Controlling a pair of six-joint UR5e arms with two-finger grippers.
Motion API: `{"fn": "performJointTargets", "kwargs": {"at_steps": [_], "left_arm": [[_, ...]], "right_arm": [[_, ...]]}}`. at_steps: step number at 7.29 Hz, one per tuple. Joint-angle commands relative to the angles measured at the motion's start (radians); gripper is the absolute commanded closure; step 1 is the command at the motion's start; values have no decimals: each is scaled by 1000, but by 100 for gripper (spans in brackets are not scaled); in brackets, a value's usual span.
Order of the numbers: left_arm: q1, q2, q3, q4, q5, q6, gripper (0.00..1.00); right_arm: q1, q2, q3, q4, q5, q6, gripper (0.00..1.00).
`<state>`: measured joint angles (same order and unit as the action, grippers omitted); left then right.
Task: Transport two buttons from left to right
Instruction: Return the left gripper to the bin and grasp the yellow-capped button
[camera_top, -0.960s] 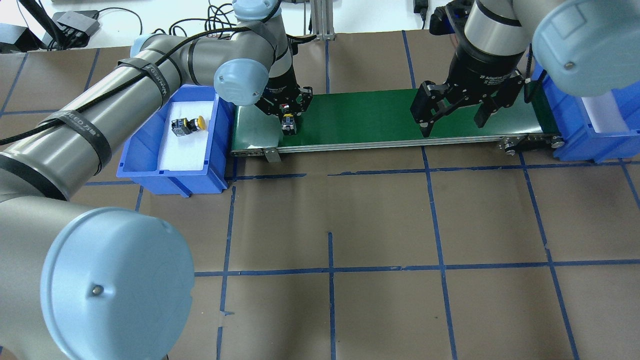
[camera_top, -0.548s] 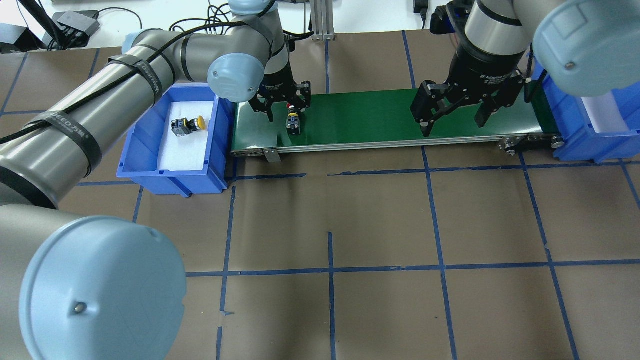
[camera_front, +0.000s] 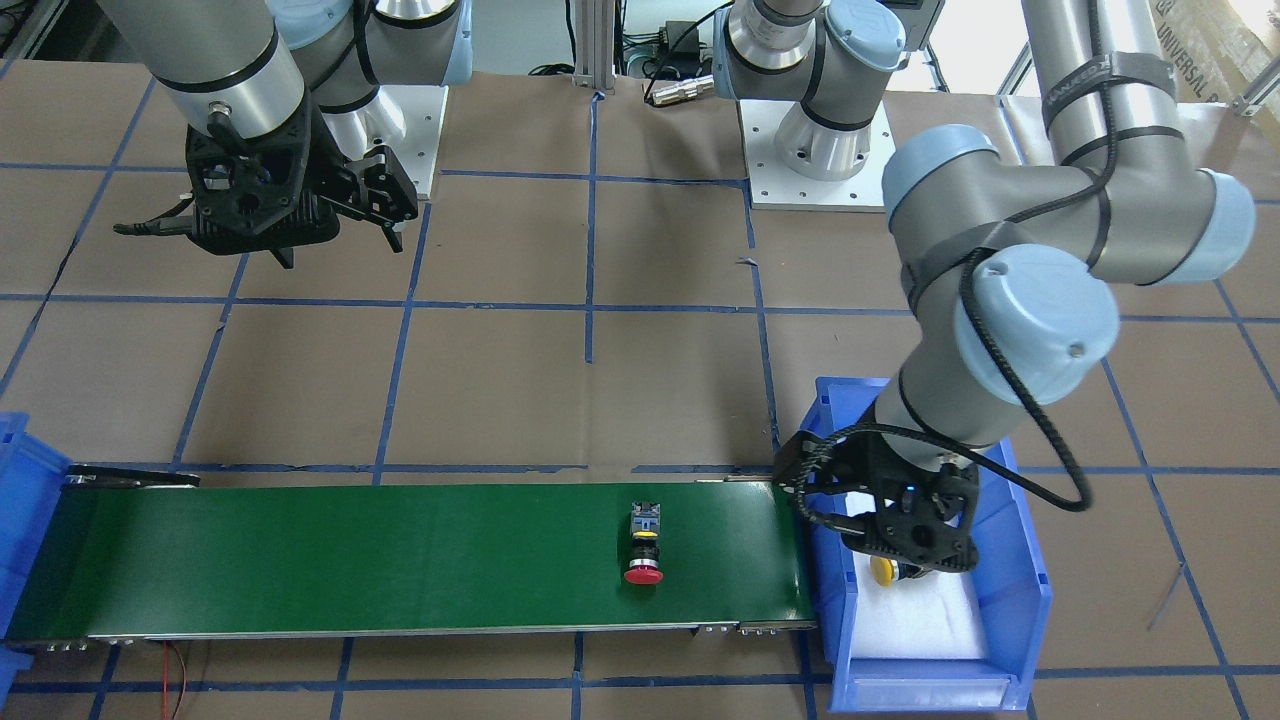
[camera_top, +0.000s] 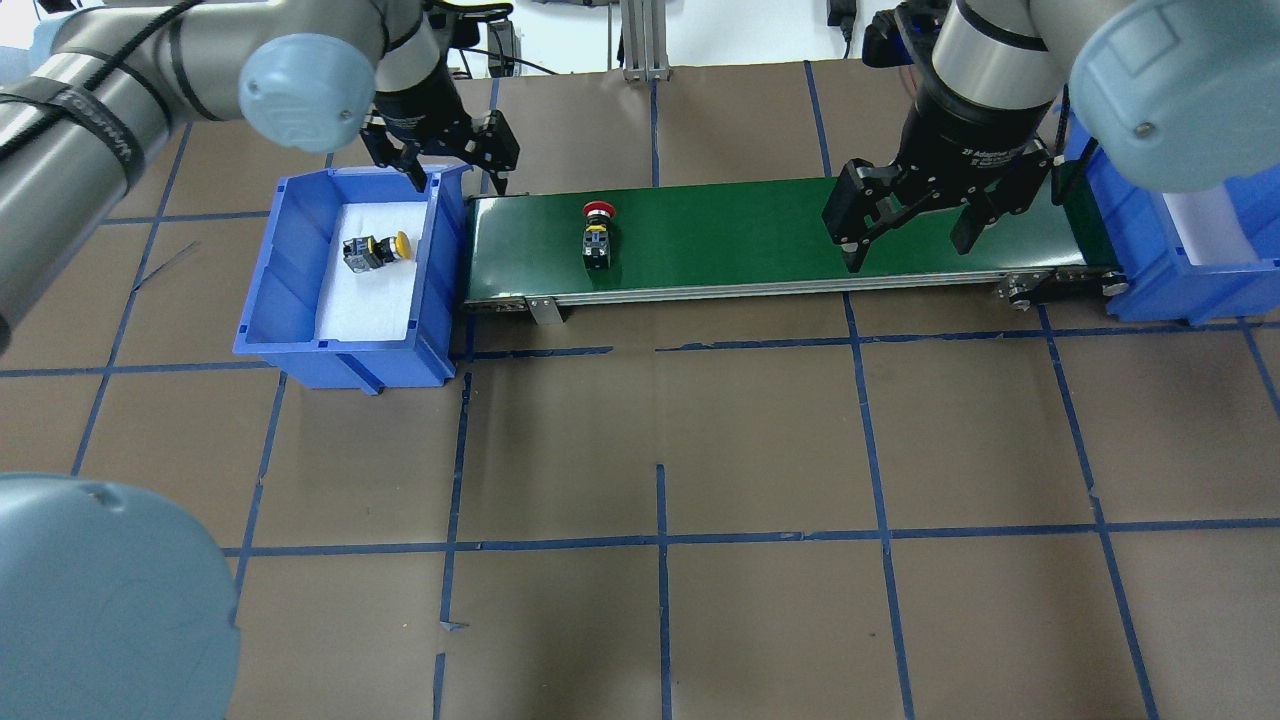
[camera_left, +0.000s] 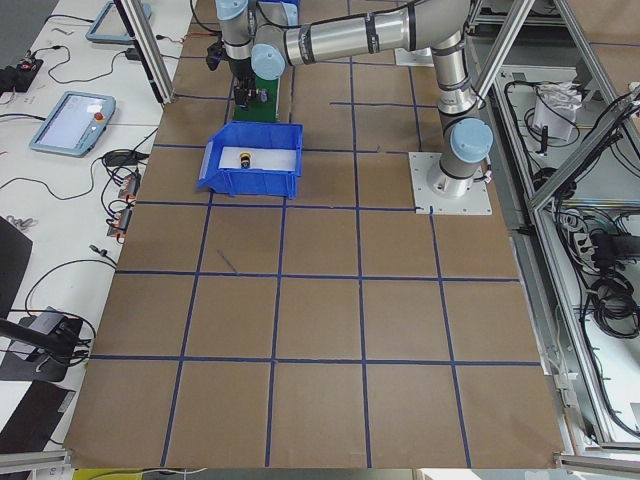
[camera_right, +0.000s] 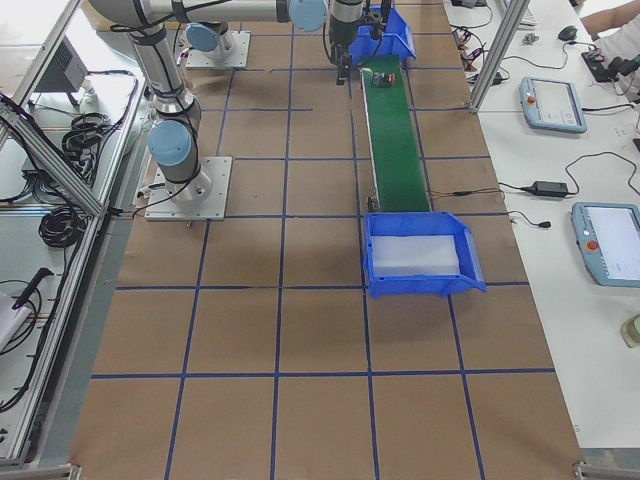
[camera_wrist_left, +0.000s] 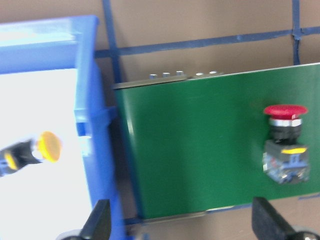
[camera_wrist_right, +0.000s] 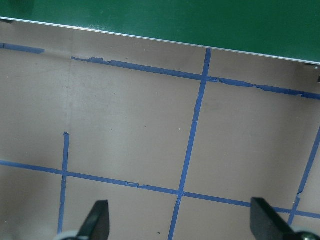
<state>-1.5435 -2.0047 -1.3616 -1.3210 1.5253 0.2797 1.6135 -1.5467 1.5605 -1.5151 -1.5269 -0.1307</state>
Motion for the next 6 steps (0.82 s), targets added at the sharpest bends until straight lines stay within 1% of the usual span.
{"fn": "performJointTargets", "kwargs": {"at_steps": [1,2,3,4,5,6], "left_arm": [[110,-5,-2,0,-5,296,0],[140,-15,-8,0,2,526,2],[146,-25,-45,20,4,735,2],[145,-48,-94,101,6,897,2],[146,-83,-137,177,6,1017,2],[155,-113,-151,242,7,1146,5]], "right_arm": [[-6,-6,10,4,-1,-7,0],[-12,-6,9,4,1,-6,0],[-15,-6,9,3,1,-9,0],[-14,-7,9,3,1,-9,0],[-15,-7,9,3,1,-10,0],[-17,-7,7,3,1,-10,0]]}}
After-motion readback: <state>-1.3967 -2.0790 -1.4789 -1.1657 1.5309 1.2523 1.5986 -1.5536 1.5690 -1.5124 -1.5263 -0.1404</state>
